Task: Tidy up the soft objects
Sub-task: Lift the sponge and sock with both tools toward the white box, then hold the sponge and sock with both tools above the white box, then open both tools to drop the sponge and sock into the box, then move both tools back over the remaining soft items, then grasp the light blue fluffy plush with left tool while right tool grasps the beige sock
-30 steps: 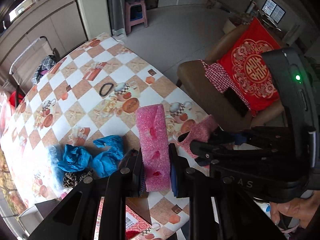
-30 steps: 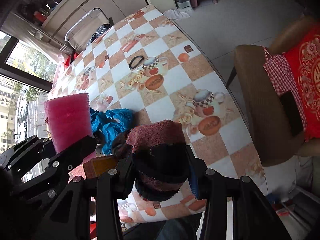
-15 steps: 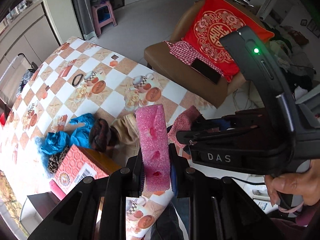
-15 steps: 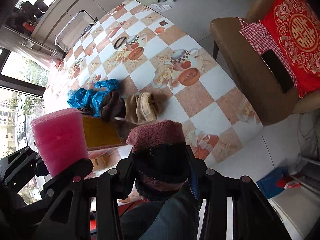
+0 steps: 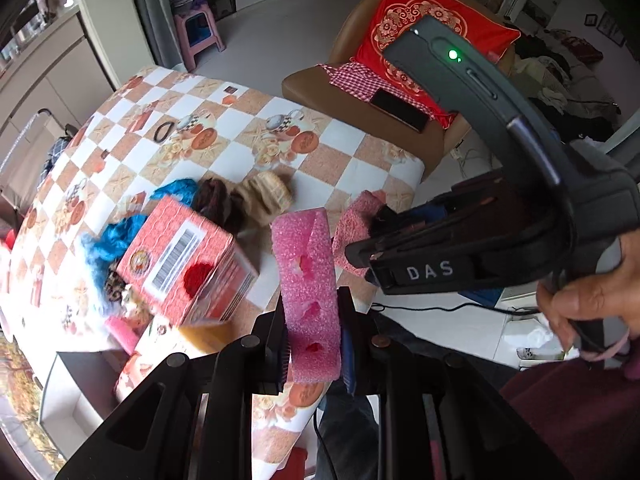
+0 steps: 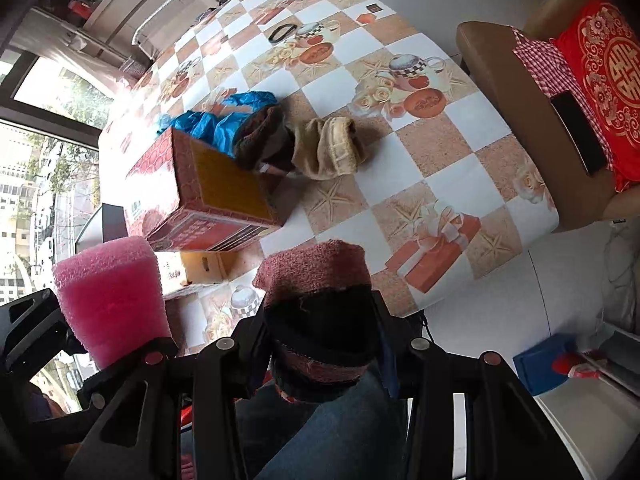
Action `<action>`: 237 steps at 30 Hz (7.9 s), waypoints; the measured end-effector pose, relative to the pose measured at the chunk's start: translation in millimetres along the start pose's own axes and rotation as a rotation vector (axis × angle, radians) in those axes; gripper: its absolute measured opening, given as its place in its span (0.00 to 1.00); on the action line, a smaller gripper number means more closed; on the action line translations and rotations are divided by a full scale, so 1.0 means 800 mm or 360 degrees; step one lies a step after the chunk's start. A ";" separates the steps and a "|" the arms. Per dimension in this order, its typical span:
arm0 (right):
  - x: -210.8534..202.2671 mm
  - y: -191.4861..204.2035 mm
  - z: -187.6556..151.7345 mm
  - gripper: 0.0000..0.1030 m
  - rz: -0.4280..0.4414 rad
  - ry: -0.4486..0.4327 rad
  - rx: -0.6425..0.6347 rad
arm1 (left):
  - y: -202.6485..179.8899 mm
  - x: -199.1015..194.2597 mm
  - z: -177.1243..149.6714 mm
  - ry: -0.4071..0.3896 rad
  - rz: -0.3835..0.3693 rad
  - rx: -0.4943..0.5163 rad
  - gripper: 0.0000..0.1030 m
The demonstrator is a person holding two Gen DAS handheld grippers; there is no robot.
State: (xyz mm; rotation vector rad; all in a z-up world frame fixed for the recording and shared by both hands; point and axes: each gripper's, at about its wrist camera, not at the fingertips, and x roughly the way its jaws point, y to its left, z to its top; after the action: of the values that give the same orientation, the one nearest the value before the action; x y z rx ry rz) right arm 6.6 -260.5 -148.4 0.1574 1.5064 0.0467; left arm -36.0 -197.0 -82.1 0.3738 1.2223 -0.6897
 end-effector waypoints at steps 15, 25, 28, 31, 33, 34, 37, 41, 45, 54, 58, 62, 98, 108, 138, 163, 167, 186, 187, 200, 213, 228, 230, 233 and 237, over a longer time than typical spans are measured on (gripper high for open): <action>0.030 0.142 -0.020 0.44 0.0058 0.0195 -0.0616 | 0.093 -0.056 -0.094 -0.0133 0.0191 -0.0471 0.22; 0.041 0.215 -0.026 0.44 0.0076 0.0277 -0.0892 | 0.144 -0.081 -0.149 -0.0194 0.0301 -0.0847 0.22; 0.042 0.236 -0.026 0.44 0.0111 0.0287 -0.0934 | 0.158 -0.089 -0.164 -0.0215 0.0330 -0.0955 0.22; 0.044 0.261 -0.027 0.44 0.0129 0.0290 -0.0996 | 0.170 -0.094 -0.179 -0.0225 0.0364 -0.1051 0.22; 0.046 0.276 -0.029 0.44 0.0146 0.0297 -0.1034 | 0.175 -0.096 -0.187 -0.0231 0.0383 -0.1103 0.22; 0.047 0.283 -0.030 0.44 0.0153 0.0300 -0.1054 | 0.178 -0.098 -0.191 -0.0235 0.0396 -0.1127 0.22; 0.048 0.302 -0.032 0.44 0.0165 0.0303 -0.1111 | 0.185 -0.103 -0.204 -0.0252 0.0425 -0.1194 0.22; 0.048 0.322 -0.032 0.44 0.0170 0.0296 -0.1161 | 0.193 -0.108 -0.217 -0.0273 0.0453 -0.1268 0.22; 0.048 0.337 -0.029 0.44 0.0176 0.0303 -0.1188 | 0.200 -0.114 -0.229 -0.0291 0.0482 -0.1326 0.22; 0.060 0.361 -0.034 0.44 0.0177 0.0354 -0.1258 | 0.218 -0.121 -0.268 -0.0291 0.0559 -0.1501 0.22; 0.062 0.374 -0.036 0.44 0.0187 0.0355 -0.1293 | 0.228 -0.127 -0.291 -0.0285 0.0616 -0.1588 0.22; 0.070 0.389 -0.040 0.44 0.0191 0.0382 -0.1333 | 0.238 -0.128 -0.314 -0.0279 0.0648 -0.1692 0.22; 0.152 0.492 -0.098 0.44 0.0122 0.0613 -0.1716 | 0.277 -0.085 -0.412 -0.0083 0.0715 -0.2027 0.22; 0.151 0.499 -0.103 0.44 0.0120 0.0618 -0.1727 | 0.279 -0.082 -0.409 -0.0073 0.0703 -0.2021 0.22; 0.159 0.499 -0.113 0.44 0.0124 0.0634 -0.1737 | 0.288 -0.076 -0.399 -0.0091 0.0672 -0.1957 0.22; 0.058 0.447 0.001 1.00 0.0327 0.0360 -0.1249 | 0.292 -0.117 -0.327 -0.0385 0.0039 -0.2069 0.93; 0.034 0.419 0.029 1.00 0.0357 0.0291 -0.1114 | 0.286 -0.112 -0.279 -0.0310 0.0047 -0.1914 0.93; -0.016 0.157 0.172 1.00 0.0243 0.0054 -0.0263 | 0.300 -0.048 -0.102 -0.0026 0.0149 -0.1520 0.93; -0.011 0.143 0.176 1.00 0.0235 0.0064 -0.0218 | 0.308 -0.041 -0.093 -0.0001 0.0181 -0.1509 0.93; 0.068 0.034 0.199 1.00 0.0082 0.0260 -0.0005 | 0.433 0.100 -0.026 0.0369 0.0367 -0.1480 0.93; 0.143 -0.006 0.200 1.00 -0.0127 0.0437 0.0004 | 0.457 0.185 -0.019 0.0622 0.0393 -0.1408 0.93; 0.208 0.006 0.189 1.00 -0.0269 0.0399 -0.0153 | 0.477 0.233 -0.013 0.0666 0.0362 -0.1467 0.94; 0.209 0.007 0.190 1.00 -0.0288 0.0407 -0.0147 | 0.481 0.236 -0.016 0.0685 0.0350 -0.1491 0.99; 0.215 0.011 0.195 1.00 -0.0340 0.0446 -0.0156 | 0.493 0.239 -0.027 0.0684 0.0254 -0.1592 1.00; 0.224 0.024 0.193 1.00 -0.0437 0.0532 -0.0268 | 0.495 0.240 -0.025 0.0679 0.0269 -0.1565 1.00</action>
State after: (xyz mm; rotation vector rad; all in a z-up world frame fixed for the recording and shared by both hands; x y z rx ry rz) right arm 173.7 -230.4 -314.7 -0.2030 1.8364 -0.0215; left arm 245.8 55.4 -307.6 -0.2163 1.7483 0.1970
